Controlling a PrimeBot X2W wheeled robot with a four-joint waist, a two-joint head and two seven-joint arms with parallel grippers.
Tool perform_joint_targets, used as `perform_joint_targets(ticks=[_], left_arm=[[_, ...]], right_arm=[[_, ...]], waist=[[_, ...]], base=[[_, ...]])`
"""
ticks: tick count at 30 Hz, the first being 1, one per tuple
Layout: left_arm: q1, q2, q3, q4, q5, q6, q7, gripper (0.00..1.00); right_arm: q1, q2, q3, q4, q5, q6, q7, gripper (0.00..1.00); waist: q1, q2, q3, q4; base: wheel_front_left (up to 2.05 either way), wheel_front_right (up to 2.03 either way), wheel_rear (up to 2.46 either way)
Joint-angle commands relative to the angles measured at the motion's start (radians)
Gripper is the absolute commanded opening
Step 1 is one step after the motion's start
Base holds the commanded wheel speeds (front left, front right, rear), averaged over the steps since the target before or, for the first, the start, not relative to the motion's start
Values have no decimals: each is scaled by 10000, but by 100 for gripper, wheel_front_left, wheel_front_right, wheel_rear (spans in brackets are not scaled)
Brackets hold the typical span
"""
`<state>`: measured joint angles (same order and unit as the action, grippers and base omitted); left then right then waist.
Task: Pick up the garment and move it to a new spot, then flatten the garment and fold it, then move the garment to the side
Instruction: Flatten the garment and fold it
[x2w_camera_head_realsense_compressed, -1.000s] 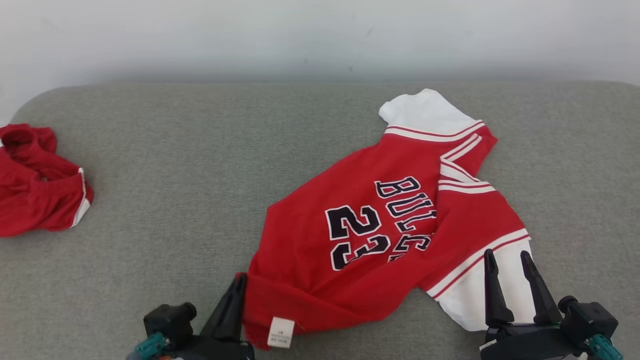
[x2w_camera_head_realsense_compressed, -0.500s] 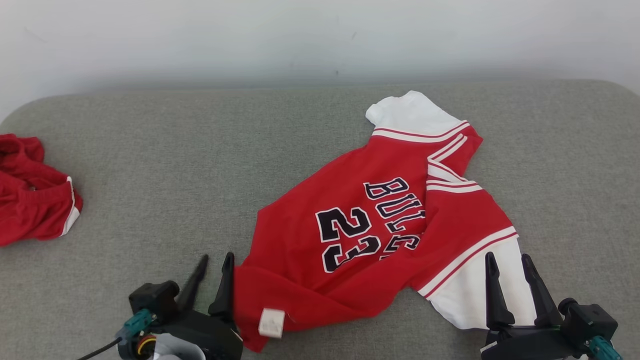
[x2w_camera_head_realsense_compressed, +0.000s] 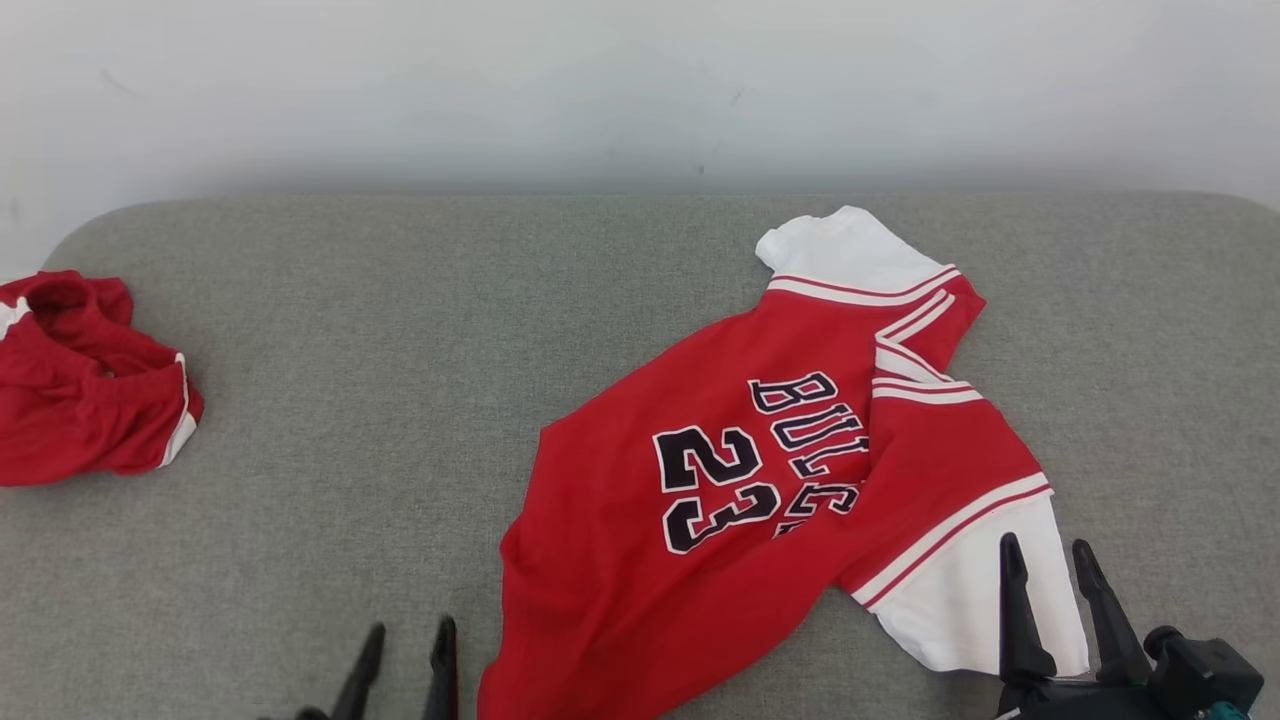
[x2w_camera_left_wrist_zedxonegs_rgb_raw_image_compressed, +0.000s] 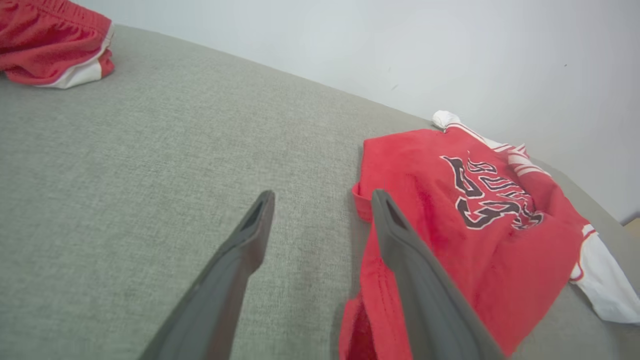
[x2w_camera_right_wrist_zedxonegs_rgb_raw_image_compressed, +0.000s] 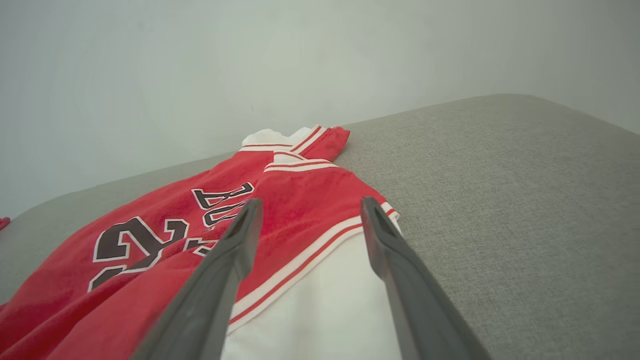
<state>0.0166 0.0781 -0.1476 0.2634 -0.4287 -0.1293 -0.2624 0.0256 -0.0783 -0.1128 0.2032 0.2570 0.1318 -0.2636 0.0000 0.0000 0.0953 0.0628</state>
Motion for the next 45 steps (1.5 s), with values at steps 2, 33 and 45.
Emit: perform_joint_targets(ticks=[2,33,45], left_arm=[[288,-20,-80,-121,15,-9,-33,100],[-3448,482,-1720,3574,-780,-7,825,0],[-4989,990,-1579,3438,-873,-11,127,0]], right_arm=[[87,-2,-25,-21,60,-24,-15,100],[-350,9,373,134,57,-24,-15,100],[-533,-37,534,133,83,-24,-15,100]], waist=[[0,0,-5,23],[0,0,521,-987],[0,0,607,-1229]], base=[[0,0,0],[0,0,0],[0,0,0]])
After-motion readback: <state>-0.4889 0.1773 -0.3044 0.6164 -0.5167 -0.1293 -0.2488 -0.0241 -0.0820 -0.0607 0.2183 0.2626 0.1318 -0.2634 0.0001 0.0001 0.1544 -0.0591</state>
